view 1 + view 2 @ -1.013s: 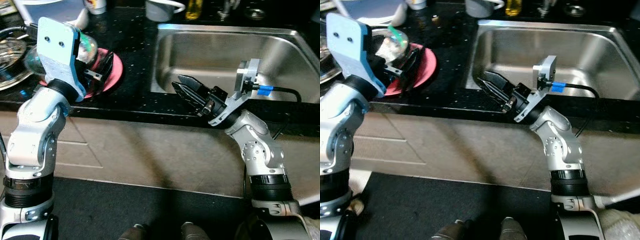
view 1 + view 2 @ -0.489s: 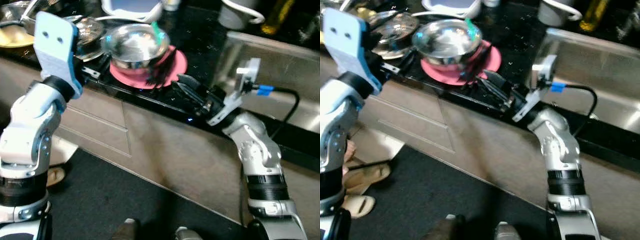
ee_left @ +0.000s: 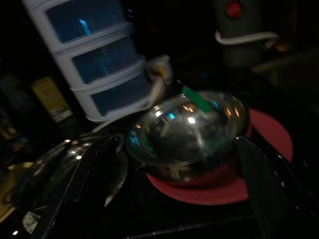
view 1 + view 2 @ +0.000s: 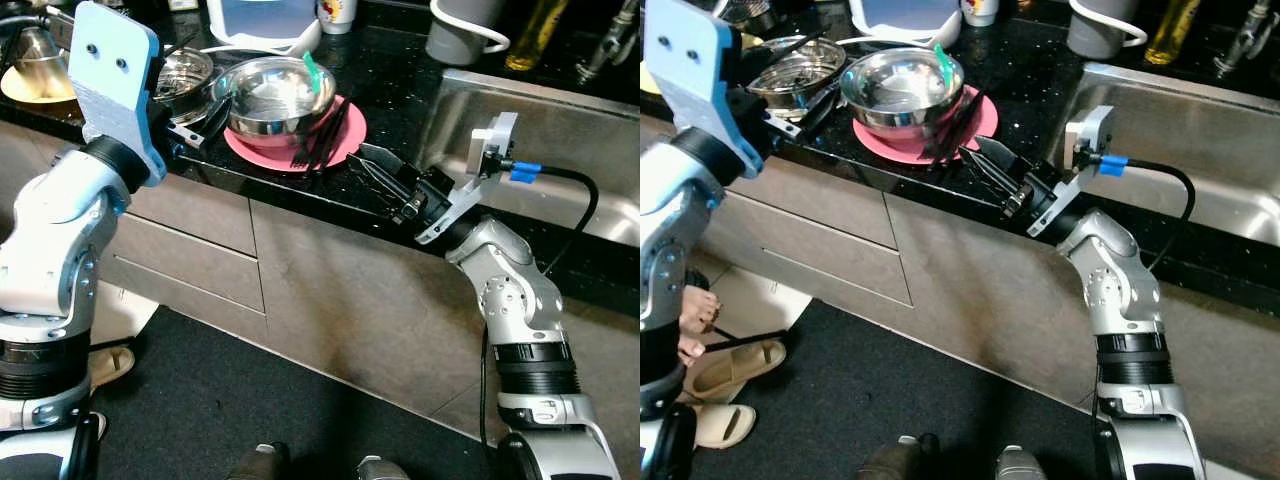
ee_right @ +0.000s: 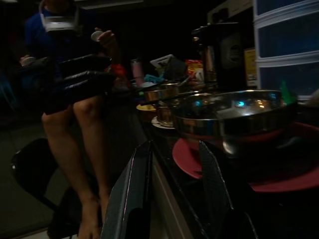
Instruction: Kitchen organization
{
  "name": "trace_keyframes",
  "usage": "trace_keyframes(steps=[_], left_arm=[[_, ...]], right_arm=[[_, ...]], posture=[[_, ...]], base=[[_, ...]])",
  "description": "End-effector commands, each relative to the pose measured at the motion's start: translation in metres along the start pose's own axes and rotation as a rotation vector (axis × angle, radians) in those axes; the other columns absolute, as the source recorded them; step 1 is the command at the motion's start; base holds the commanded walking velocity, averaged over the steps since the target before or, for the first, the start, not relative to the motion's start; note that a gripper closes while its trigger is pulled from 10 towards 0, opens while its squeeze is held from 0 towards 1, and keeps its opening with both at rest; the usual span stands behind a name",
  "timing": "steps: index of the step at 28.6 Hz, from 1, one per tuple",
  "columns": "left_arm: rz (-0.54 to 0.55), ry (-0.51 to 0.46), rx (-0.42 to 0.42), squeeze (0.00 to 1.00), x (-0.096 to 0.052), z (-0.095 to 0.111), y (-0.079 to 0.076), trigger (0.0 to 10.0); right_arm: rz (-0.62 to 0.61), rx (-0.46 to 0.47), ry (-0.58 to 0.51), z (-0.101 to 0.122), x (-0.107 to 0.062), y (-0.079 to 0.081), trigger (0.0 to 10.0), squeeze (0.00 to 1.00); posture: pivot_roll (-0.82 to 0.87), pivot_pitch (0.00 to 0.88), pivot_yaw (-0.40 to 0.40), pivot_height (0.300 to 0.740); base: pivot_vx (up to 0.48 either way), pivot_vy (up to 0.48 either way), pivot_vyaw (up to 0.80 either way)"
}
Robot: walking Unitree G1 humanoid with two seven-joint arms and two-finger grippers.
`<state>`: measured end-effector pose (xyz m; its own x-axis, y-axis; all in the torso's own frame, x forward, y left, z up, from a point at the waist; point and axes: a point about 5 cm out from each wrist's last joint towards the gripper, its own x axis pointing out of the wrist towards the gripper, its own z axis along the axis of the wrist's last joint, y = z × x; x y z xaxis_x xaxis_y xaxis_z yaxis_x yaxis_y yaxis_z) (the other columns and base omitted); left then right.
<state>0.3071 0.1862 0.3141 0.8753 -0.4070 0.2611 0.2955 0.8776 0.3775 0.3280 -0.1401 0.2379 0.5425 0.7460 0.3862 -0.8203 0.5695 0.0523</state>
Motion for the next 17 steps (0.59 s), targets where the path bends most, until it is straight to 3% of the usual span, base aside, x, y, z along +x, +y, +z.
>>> trace_keyframes(steps=[1,9,17], left_arm=[[-0.054,0.037,0.012,0.0,0.002,-0.008,0.002,10.0],[-0.082,0.146,0.037,0.0,0.006,-0.036,0.026,10.0],[-0.115,0.129,0.081,0.0,0.017,-0.028,0.033,10.0]], right_arm=[[-0.012,-0.014,-0.009,0.003,0.001,-0.002,10.0,0.0],[-0.053,-0.046,0.038,0.001,-0.003,-0.007,10.0,0.0],[-0.107,-0.104,0.082,0.003,-0.018,-0.021,10.0,0.0]], posture=[[0.02,0.122,-0.029,0.74],[0.01,0.135,-0.023,0.74],[0.01,0.152,-0.031,0.74]], base=[[0.0,0.0,0.0],[0.0,0.0,0.0],[0.0,0.0,0.0]])
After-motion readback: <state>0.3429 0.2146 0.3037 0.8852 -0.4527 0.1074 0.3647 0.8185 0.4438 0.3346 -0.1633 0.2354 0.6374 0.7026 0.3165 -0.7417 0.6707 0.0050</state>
